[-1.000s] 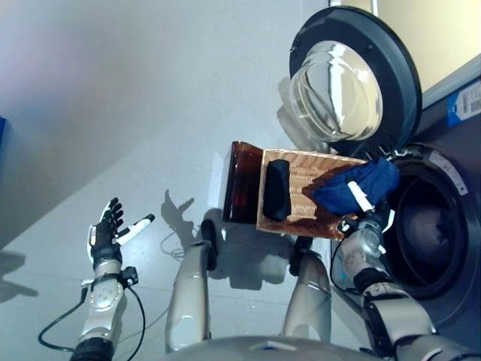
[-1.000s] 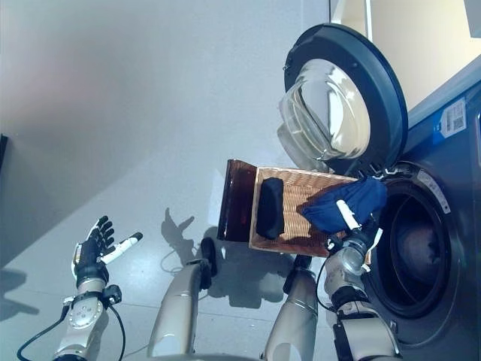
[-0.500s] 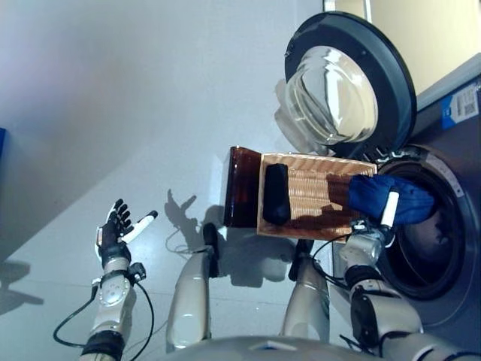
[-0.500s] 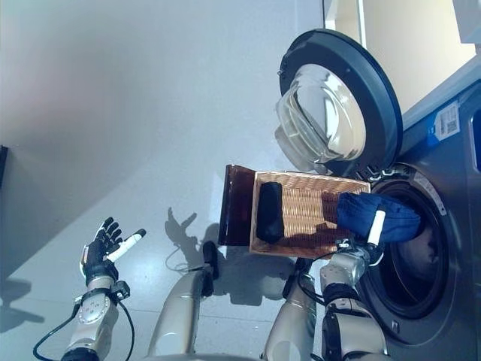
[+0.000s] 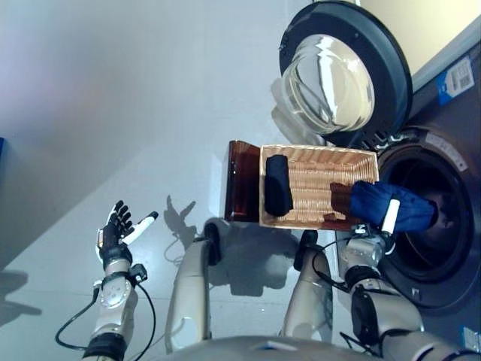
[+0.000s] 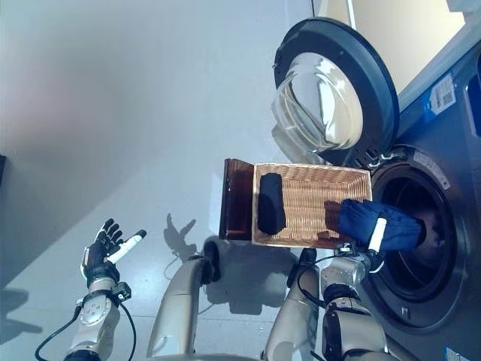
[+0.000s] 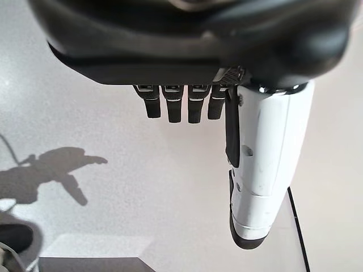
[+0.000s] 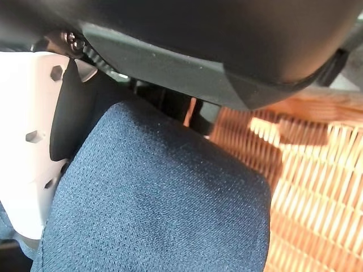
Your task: Pick up the clothes and place them into the washing machine
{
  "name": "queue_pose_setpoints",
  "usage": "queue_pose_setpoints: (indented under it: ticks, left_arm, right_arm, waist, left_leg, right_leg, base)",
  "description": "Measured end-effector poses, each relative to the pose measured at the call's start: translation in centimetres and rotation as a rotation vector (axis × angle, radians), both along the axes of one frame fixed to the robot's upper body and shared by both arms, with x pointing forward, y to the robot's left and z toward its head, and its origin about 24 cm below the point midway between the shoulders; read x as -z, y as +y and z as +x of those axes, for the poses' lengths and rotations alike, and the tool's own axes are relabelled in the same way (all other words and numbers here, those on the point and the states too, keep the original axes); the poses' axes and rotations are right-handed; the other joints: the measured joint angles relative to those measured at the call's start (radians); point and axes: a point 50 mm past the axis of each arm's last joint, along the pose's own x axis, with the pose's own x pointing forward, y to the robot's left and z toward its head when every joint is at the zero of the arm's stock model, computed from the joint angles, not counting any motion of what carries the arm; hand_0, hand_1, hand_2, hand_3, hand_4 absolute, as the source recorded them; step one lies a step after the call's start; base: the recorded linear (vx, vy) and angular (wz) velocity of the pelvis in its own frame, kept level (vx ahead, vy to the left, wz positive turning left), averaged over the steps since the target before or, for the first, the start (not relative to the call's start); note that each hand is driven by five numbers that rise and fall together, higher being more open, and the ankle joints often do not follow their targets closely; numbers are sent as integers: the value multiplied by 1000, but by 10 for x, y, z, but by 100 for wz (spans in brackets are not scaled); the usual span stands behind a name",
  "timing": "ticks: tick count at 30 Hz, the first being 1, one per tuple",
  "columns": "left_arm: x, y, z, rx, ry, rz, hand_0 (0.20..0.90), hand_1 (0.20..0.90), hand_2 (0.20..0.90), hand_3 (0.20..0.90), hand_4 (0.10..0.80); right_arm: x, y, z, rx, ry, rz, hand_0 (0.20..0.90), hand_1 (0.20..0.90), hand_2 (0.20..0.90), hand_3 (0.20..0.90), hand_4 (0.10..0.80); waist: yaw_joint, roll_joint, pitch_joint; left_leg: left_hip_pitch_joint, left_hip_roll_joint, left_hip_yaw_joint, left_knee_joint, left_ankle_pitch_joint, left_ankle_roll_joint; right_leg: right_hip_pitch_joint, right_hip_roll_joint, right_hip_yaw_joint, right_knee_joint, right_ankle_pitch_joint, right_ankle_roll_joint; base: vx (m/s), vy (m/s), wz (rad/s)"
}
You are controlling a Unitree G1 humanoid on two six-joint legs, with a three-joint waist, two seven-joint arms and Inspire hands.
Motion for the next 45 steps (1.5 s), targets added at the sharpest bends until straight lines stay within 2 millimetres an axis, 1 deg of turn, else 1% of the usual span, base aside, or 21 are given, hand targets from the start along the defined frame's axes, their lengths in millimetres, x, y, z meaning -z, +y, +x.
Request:
queue_pose_setpoints:
  ticks: [1,2,5,7,8,9,10,15,18,20,22,26,28,31,36,39,43,45]
  left_arm:
    - [0,0,-1,2,0,0,900,900,900,900,800]
    - [0,0,-1,1,-2,-1,900,900,900,900,800]
    - [-2,0,-4,4,-11,3,900,900,900,900,800]
    - [-3,0,-4,3,-14,3,900,900,900,900,800]
    - [-2,0,-5,2,-12,3,900,900,900,900,800]
    - [-2,0,-6,3,-11,3,900,900,900,900,800]
    - [-3,0,-6,3,-14,3,900,900,900,900,800]
    - [-8,4,-6,-8,-35,10,900,900,900,900,800]
    - [-7,7,-11,-16,-25,17,900,900,900,900,800]
    - [-6,11,-15,-18,-12,29,900,900,900,900,800]
    - [-7,13,-18,-16,-8,38,900,900,900,900,800]
    - [-6,16,-21,-17,2,43,900,900,900,900,800]
    - [-7,15,-20,-3,-4,42,900,900,900,900,800]
    - [-7,16,-20,1,-3,43,900,900,900,900,800]
    - [-7,16,-20,1,-3,45,900,900,900,900,800]
    - [-7,16,-21,0,0,44,900,900,900,900,800]
    - [-7,16,-21,0,4,43,900,900,900,900,800]
    - [-6,17,-21,0,9,42,900,900,900,900,800]
  right_arm:
    - [0,0,1,3,0,4,200,200,200,200,300]
    - [-1,0,1,4,-1,3,200,200,200,200,300]
    - [-13,-5,10,6,-26,-10,200,200,200,200,300]
    - [-16,-9,11,15,-33,-17,200,200,200,200,300]
    - [-18,-11,11,19,-35,-23,200,200,200,200,300]
    - [-19,-14,11,25,-35,-30,200,200,200,200,300]
    - [-21,-18,10,32,-37,-38,200,200,200,200,300]
    - [-35,-38,10,123,-59,-33,200,200,200,200,300]
    - [-42,-49,8,162,-69,-39,200,200,200,200,300]
    - [-53,-61,8,187,-83,-65,200,200,200,200,300]
    - [-64,-70,9,222,-118,-70,200,200,200,200,300]
    - [-72,-82,4,298,-149,-73,200,200,200,200,300]
    - [-78,-90,0,353,-166,-61,200,200,200,200,300]
    - [-81,-94,-2,388,-169,-38,200,200,200,200,300]
    - [-78,-99,-11,484,-182,10,200,200,200,200,300]
    - [-79,-104,-17,534,-192,24,200,200,200,200,300]
    - [-83,-114,-23,582,-198,45,200,200,200,200,300]
    - [-87,-118,-23,598,-208,60,200,200,200,200,300]
  waist:
    - [-1,1,0]
    - [0,1,0]
    - [3,5,2]
    - [5,6,2]
    - [6,7,3]
    - [8,7,3]
    - [10,9,3]
    - [17,14,2]
    - [20,15,2]
    - [22,16,1]
    - [23,17,1]
    - [22,19,0]
    - [26,28,-5]
    - [23,38,-11]
    - [14,42,-14]
    - [14,49,-18]
    - [14,61,-25]
    - [13,67,-30]
  left_leg:
    - [-10,1,-6,21,-9,2]
    - [-14,2,-6,31,-14,-1]
    - [-61,1,-17,80,-32,1]
    - [-78,2,-18,117,-47,3]
    - [-84,3,-18,137,-57,4]
    - [-87,3,-18,153,-66,5]
    - [-93,4,-18,170,-76,3]
    - [-137,4,-20,205,-82,5]
    - [-137,4,-20,206,-82,5]
    - [-142,4,-20,206,-82,5]
    - [-154,3,-19,206,-82,5]
    - [-159,4,-19,212,-84,1]
    - [-176,4,-19,224,-87,2]
    - [-185,10,-17,241,-98,3]
    - [-184,16,-15,244,-100,1]
    - [-184,16,-15,244,-101,1]
    - [-185,17,-15,245,-101,0]
    - [-185,17,-15,245,-101,0]
  right_leg:
    - [-8,1,3,18,-2,-7]
    - [-13,-1,2,27,-12,2]
    - [-65,4,25,68,-15,-2]
    - [-85,3,36,103,-25,-11]
    - [-92,3,44,123,-34,-8]
    - [-101,3,53,140,-43,-11]
    - [-107,2,56,156,-49,-6]
    - [-156,3,70,191,-55,-6]
    - [-158,5,76,192,-56,-4]
    - [-167,6,80,191,-58,-1]
    - [-180,10,84,192,-58,-1]
    - [-194,13,94,204,-55,-6]
    - [-214,16,99,217,-58,-7]
    - [-225,20,107,228,-61,-6]
    - [-226,25,108,228,-61,-6]
    - [-226,26,109,228,-65,-1]
    - [-226,27,109,229,-65,-1]
    - [-226,28,109,229,-65,-1]
  base:
    - [0,0,0]
    - [-32,16,-4]
    - [-47,13,-8]
    - [-56,17,0]
    - [-33,8,-4]
    - [-47,18,-4]
    - [0,0,0]
    - [-40,8,-1]
    - [-29,3,-3]
    - [-30,8,-4]
    - [-31,8,-4]
    - [-17,9,0]
    - [0,0,0]
    - [0,8,-7]
    - [2,2,-2]
    - [0,0,0]
    - [0,0,0]
    - [0,0,0]
